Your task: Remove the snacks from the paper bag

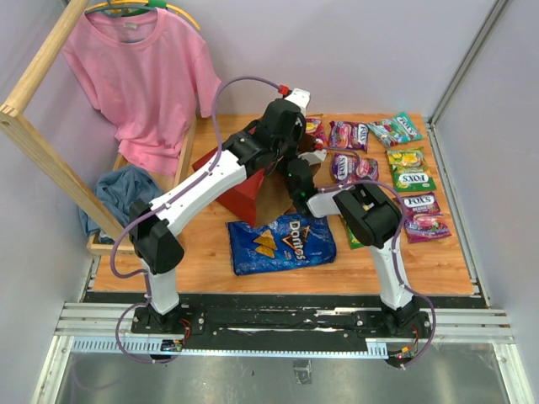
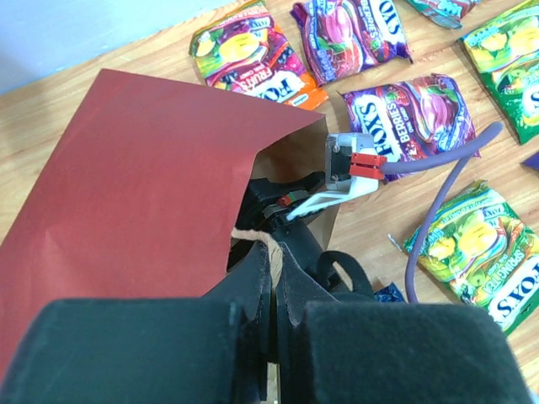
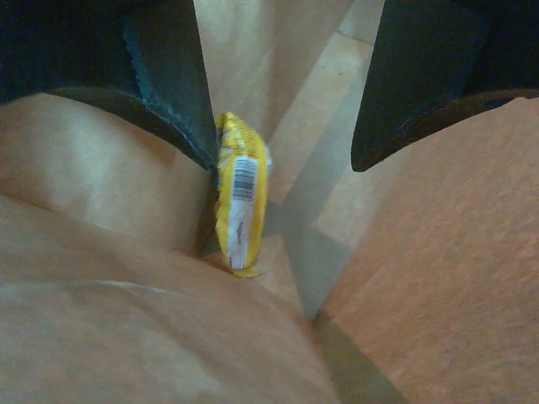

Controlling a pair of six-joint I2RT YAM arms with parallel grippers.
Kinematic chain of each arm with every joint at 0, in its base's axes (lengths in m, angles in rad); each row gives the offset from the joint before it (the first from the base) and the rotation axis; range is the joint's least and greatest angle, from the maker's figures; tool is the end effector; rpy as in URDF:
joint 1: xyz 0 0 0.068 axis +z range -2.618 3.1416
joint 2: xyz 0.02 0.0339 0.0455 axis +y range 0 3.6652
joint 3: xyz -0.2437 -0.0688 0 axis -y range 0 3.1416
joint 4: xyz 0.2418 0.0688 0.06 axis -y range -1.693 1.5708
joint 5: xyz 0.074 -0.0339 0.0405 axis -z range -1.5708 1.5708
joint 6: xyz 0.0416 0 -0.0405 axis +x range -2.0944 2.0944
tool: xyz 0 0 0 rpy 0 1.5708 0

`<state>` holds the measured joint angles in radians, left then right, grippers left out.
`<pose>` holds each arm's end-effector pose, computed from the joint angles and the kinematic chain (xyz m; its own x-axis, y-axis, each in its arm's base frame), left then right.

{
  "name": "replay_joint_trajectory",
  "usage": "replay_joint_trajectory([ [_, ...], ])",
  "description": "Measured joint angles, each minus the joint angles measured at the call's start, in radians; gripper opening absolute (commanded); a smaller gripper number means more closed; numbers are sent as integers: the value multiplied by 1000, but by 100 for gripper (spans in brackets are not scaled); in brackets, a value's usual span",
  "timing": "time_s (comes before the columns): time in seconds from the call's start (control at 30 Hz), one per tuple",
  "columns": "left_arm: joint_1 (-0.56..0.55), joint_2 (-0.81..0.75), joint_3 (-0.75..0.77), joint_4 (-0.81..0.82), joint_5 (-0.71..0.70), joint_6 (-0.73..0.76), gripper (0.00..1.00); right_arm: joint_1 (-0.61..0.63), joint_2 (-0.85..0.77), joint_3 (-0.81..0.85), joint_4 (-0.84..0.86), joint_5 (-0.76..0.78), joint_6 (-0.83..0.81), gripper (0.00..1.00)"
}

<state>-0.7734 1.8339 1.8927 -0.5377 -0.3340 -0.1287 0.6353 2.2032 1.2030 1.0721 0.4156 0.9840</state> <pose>0.3113 -0.2849 0.3707 -0.3850 0.2064 -0.8995 0.4057 0.9133 0.0359 0.3777 0.2576 0.1470 -0.1502 0.8358 -0.5281 -0.1693 0.5045 0.8466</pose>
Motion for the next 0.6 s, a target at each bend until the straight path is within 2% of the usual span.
replay_joint_trajectory([
  [0.2, 0, 39, 6, -3, -3, -14, 0, 18, 0, 0, -47, 122, 3, 71],
  [0.43, 0, 60, 27, -15, -34, -16, 0, 124, -50, -149, 31, 257, -34, 69],
  [0.6, 0, 63, 35, -18, -39, -19, 1, 189, -51, -150, 88, 273, -51, 68],
])
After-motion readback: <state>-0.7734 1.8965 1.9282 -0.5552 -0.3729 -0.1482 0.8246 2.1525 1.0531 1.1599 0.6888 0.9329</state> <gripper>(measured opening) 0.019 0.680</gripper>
